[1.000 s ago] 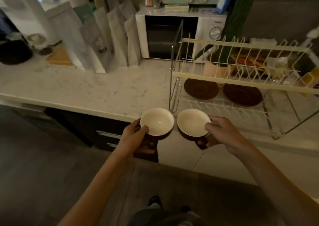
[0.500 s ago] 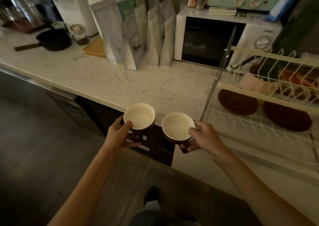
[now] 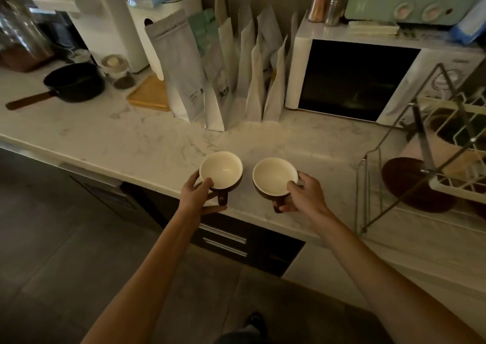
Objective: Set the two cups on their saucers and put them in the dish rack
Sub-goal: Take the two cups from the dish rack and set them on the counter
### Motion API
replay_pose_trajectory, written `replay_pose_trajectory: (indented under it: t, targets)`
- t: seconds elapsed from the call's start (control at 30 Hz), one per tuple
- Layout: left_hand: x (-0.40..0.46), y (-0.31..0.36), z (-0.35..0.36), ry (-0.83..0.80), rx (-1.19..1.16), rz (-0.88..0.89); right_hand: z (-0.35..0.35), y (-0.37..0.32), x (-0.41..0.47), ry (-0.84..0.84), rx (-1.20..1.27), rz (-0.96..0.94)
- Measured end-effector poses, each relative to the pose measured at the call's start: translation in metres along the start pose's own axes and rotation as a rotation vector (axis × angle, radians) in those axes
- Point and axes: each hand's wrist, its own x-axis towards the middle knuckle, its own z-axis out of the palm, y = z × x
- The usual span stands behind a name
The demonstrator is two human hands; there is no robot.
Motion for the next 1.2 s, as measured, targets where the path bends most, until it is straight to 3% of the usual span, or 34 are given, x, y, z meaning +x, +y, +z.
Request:
replay_pose_trajectory:
  t: [0.43,1.2]
  targets:
    - [0.065,0.030,-0.012,0.074,-0.011,-0.018,0.060,-0.025,0.072,-0.013,0.042,0.070]
    - [0.086,0.042,-0.041,0.155,-0.061,-0.058,0.124,-0.031,0.100,-0.105,0.073,0.094]
